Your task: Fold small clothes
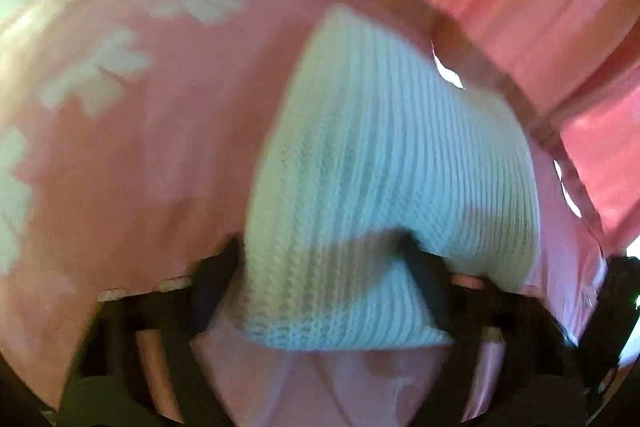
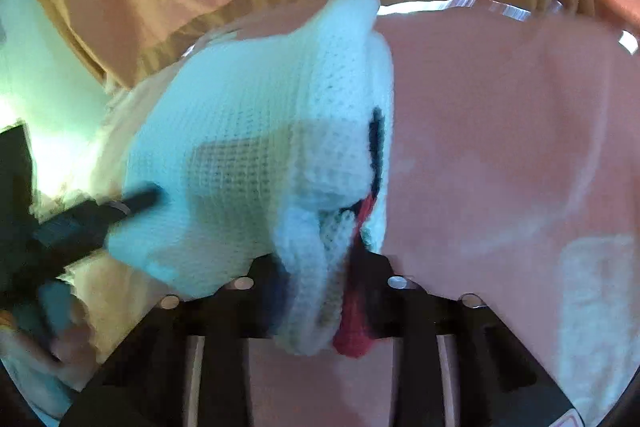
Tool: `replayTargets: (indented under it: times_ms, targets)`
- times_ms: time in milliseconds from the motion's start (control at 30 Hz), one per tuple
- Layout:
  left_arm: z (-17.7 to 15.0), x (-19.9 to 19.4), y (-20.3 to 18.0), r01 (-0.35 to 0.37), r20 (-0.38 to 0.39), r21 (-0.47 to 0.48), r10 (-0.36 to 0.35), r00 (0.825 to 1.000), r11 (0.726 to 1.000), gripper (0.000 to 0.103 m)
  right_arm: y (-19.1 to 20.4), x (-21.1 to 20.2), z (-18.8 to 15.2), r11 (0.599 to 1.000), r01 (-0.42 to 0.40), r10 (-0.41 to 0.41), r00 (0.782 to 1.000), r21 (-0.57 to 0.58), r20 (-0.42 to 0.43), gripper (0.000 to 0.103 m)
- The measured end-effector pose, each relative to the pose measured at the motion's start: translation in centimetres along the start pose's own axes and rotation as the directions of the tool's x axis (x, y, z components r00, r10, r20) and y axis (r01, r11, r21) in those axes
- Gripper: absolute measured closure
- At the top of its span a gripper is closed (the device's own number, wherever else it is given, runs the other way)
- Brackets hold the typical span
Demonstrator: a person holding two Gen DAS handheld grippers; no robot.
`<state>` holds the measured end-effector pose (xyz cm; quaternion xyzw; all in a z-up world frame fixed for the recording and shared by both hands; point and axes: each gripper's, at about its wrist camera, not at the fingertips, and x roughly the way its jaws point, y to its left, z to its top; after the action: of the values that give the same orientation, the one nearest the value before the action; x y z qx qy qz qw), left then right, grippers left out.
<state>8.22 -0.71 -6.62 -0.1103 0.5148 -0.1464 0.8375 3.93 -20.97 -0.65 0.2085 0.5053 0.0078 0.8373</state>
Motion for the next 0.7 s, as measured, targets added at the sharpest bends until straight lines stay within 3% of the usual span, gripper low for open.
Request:
replayTargets:
  times_ms: [33, 100, 167, 233, 267, 300, 367, 467, 533, 700]
  targets:
    - [-0.2, -0.3, -0.5, -0.024, 0.022, 0.032, 0.023, 0.999, 0.999, 0.052, 0.5, -0.8, 0.3, 1.000, 0.006, -0.005, 1.000, -0.018, 0.019, 0.086]
    - [-0.1, -1.7, -1.3, -0.005, 0.028, 0.064, 0.003, 1.000, 0.998, 0.065, 1.9, -3.4, 0.8, 0.998, 0.003, 0.003, 0.995, -0.057, 0.098, 0.086]
    - [-0.3, -2.3, -1.4, -0.013, 0.025, 0.085, 0.011, 1.000, 0.996, 0.065, 2.5, -5.0, 0.8, 0.995, 0.009, 0.004, 0.991, -0.097, 0.134, 0.086]
    - [-0.7, -0.8, -0.9, -0.054, -0.010, 0.101, 0.056, 0.998, 0.993, 0.061, 1.5, -1.8, -0.2, 0.991, 0.075, -0.072, 0.997, -0.110, 0.025, 0.082]
    - [-1.1, -0.3, -0.7, -0.064, -0.008, 0.096, 0.065, 0.998, 0.993, 0.059, 0.6, -0.2, -1.0, 0.995, 0.058, -0.060, 0.998, -0.077, -0.023, 0.081]
    - [-1.3, -0.4, -0.8, -0.072, 0.012, 0.102, 0.071, 0.997, 0.992, 0.058, 0.2, -0.2, -1.4, 0.998, 0.034, -0.033, 0.999, -0.049, 0.009, 0.079]
    - [-1.4, -1.4, -1.5, -0.100, 0.037, 0.150, 0.096, 0.995, 0.984, 0.057, 1.0, -1.8, -1.2, 0.994, 0.078, -0.076, 0.997, -0.073, 0.029, 0.072]
    - [-2.4, -4.6, -2.6, -0.165, 0.156, 0.205, 0.134, 0.979, 0.965, 0.039, 2.0, -5.7, -1.8, 0.985, 0.145, -0.131, 0.981, -0.089, 0.146, 0.052]
    - [-3.7, -6.7, -3.4, -0.175, 0.230, 0.237, 0.120, 0.966, 0.956, 0.011, 2.3, -8.3, -3.1, 0.971, 0.226, -0.203, 0.952, -0.074, 0.230, 0.034]
    - [-6.7, -8.8, -5.1, -0.201, 0.318, 0.322, 0.094, 0.943, 0.925, 0.009, 3.0, -10.2, -5.3, 0.938, 0.340, -0.307, 0.902, -0.062, 0.304, 0.030]
